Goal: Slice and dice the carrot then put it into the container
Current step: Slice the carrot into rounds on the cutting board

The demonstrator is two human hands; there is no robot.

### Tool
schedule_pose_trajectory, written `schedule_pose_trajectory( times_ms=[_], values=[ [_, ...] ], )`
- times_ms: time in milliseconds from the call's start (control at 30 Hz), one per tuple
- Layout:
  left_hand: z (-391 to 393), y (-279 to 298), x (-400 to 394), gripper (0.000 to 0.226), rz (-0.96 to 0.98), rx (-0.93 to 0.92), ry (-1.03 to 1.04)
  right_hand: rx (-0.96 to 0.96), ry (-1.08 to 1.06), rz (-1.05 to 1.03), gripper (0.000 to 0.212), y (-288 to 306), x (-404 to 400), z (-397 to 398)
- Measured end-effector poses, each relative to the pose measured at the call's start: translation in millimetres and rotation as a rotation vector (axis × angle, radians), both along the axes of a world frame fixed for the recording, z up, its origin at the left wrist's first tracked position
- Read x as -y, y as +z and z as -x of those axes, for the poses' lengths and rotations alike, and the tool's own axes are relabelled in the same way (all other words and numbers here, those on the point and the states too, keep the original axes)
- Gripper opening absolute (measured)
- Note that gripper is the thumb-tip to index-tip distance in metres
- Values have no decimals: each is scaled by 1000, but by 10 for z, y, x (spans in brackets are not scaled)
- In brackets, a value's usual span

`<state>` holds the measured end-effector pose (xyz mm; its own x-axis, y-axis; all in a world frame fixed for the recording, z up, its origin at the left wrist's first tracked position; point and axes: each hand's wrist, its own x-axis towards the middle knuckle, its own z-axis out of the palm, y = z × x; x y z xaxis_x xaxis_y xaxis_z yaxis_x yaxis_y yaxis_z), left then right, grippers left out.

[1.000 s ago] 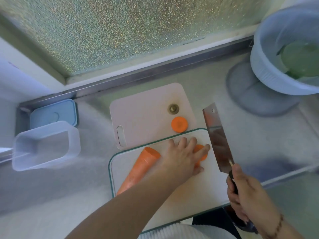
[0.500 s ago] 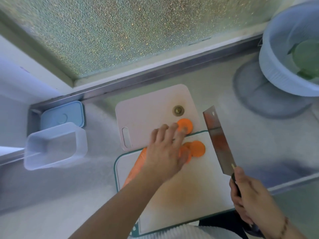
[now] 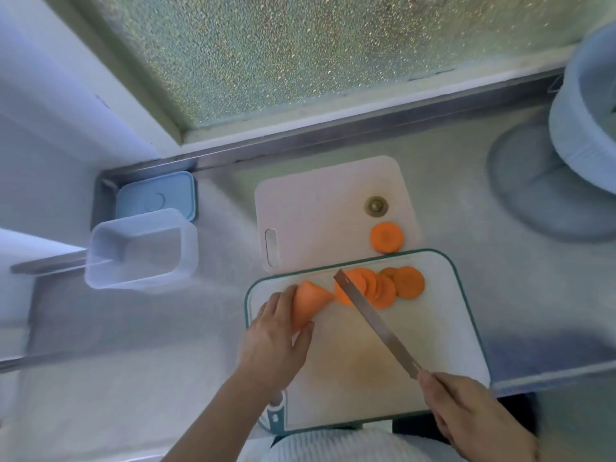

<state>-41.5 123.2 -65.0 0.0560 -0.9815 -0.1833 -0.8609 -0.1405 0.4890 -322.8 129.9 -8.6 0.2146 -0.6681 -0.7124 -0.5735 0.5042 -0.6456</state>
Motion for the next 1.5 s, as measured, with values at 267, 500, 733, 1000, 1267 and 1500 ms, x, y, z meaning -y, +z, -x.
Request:
schedule_pose_trajectory(
  times_ms=[267, 500, 733, 1000, 1267, 1500],
  values=[
    [111, 66, -183, 66, -106, -31, -269, -33, 113, 48, 49, -66, -74, -99],
    [266, -79, -274, 45, 195, 138, -354, -60, 197, 97, 56, -106, -79, -124],
    [346, -154, -301, 44, 259, 225, -306, -46, 176, 85, 56, -216, -46, -274],
    [240, -112, -241, 49, 226, 76, -341, -14, 109, 32, 53, -54, 22, -126],
    [312, -95, -225, 57, 135, 78, -252, -51, 176, 79, 54, -21, 13, -93],
    [355, -124, -268, 50, 181, 142, -177, -78, 187, 81, 55, -109, -7, -228]
  ],
)
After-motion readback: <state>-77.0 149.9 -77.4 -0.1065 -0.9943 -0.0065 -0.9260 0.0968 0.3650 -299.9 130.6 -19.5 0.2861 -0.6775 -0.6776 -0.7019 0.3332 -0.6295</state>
